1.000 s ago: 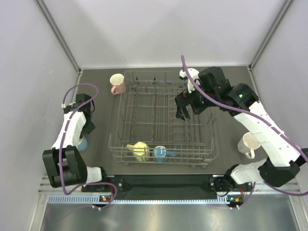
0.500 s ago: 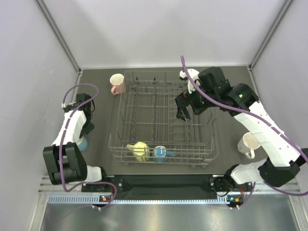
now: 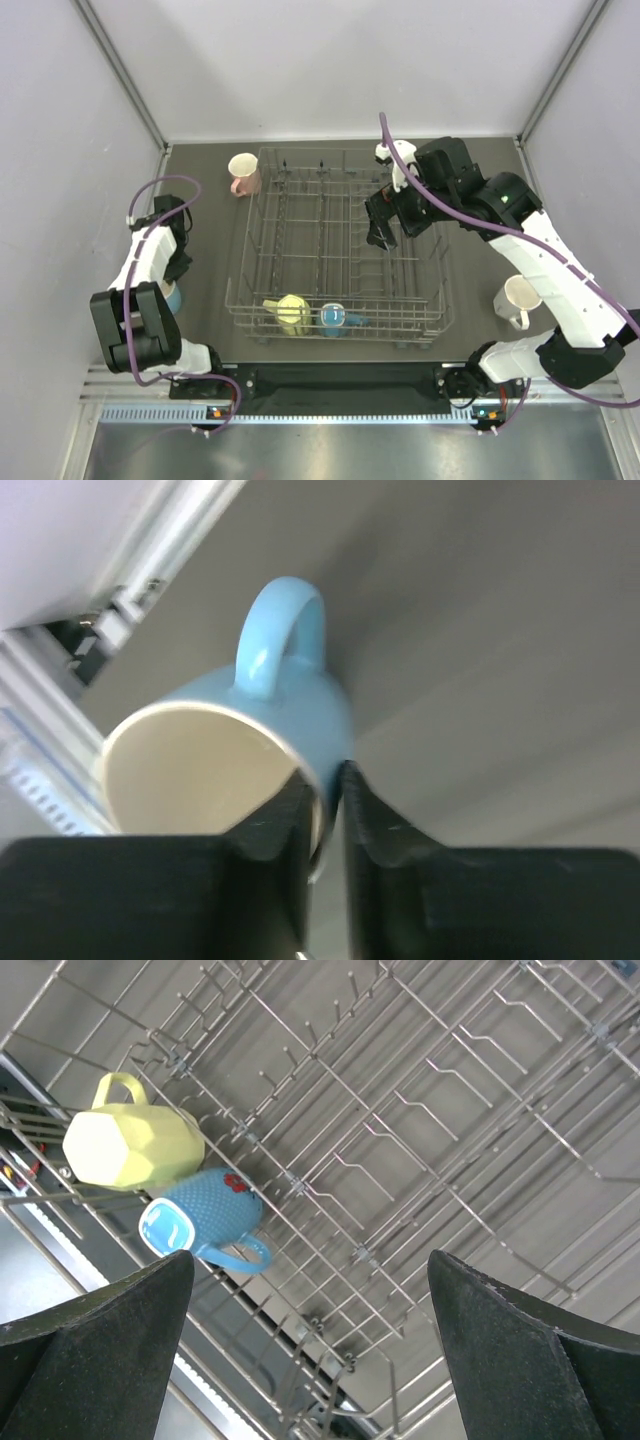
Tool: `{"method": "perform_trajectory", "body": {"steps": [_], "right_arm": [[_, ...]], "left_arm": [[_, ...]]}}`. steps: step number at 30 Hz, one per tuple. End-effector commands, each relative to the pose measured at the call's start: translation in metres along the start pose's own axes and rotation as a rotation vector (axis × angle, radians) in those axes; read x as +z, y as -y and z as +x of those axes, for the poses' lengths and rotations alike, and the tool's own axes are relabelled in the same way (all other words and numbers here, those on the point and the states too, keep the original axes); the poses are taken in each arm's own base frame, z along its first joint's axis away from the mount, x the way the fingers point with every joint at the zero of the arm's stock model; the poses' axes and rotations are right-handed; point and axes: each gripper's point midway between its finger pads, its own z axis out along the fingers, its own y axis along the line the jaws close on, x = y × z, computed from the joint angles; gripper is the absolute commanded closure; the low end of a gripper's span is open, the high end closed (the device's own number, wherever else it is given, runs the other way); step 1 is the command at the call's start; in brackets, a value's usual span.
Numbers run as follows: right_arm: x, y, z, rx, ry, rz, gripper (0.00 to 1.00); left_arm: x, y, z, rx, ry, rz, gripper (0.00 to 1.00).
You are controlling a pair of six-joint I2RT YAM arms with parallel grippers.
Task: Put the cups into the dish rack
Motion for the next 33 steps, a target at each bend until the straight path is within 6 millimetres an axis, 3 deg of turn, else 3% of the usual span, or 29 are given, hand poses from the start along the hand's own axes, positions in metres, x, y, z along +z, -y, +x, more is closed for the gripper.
{"method": "perform_trajectory", "body": {"steps": [1, 4, 9, 15, 16, 21, 22, 24, 25, 28, 29, 30, 31, 32, 33], "right_arm": [[-0.007, 0.003, -0.011, 0.063, 0.042, 0.029, 0.00], [-0.006, -0.002, -0.013, 0.102, 0.030, 0.012, 0.00], [-0.009, 0.008, -0.020, 0.163, 0.034, 0.086, 0.00], [-0.014, 0.030, -0.013, 0.225, -0.024, 0.235, 0.00], [-0.014, 0.029, -0.012, 0.222, -0.030, 0.228, 0.00], [-0.015, 0.015, -0.020, 0.197, 0.033, 0.119, 0.00], [-0.012, 0.011, -0.018, 0.200, 0.033, 0.096, 0.00], [-0.015, 0.007, -0.026, 0.200, 0.085, 0.066, 0.00], [-0.017, 0.005, -0.027, 0.199, 0.099, 0.058, 0.00], [-0.022, 0.000, -0.041, 0.185, 0.181, 0.024, 0.00], [-0.024, -0.003, -0.045, 0.174, 0.204, 0.009, 0.00], [-0.027, -0.010, -0.049, 0.161, 0.218, -0.033, 0.00], [-0.030, -0.015, -0.056, 0.147, 0.244, -0.062, 0.00], [-0.035, -0.023, -0.061, 0.133, 0.260, -0.108, 0.00], [-0.036, -0.026, -0.065, 0.131, 0.271, -0.127, 0.00]], "left_arm": [[0.003, 0.004, -0.001, -0.015, -0.004, 0.018, 0.85], [-0.003, 0.006, -0.004, -0.034, -0.012, 0.030, 1.00], [-0.025, 0.010, -0.019, -0.100, 0.003, 0.077, 1.00], [-0.087, 0.021, -0.055, -0.243, 0.021, 0.225, 1.00], [-0.104, 0.023, -0.070, -0.279, 0.056, 0.275, 1.00], [-0.177, 0.026, -0.111, -0.381, 0.142, 0.472, 1.00], [-0.206, 0.029, -0.126, -0.403, 0.178, 0.562, 1.00], [-0.235, 0.031, -0.137, -0.436, 0.199, 0.653, 1.00], [-0.259, 0.030, -0.148, -0.454, 0.240, 0.725, 1.00], [-0.317, 0.044, -0.161, -0.471, 0.281, 0.989, 1.00], [-0.346, 0.049, -0.154, -0.439, 0.276, 1.129, 1.00], [-0.376, 0.051, -0.168, -0.462, 0.337, 1.261, 1.00], [-0.382, 0.059, -0.164, -0.455, 0.312, 1.338, 1.00], [-0.417, 0.062, -0.163, -0.436, 0.332, 1.531, 1.00], [-0.433, 0.062, -0.160, -0.421, 0.328, 1.627, 1.00]]}}
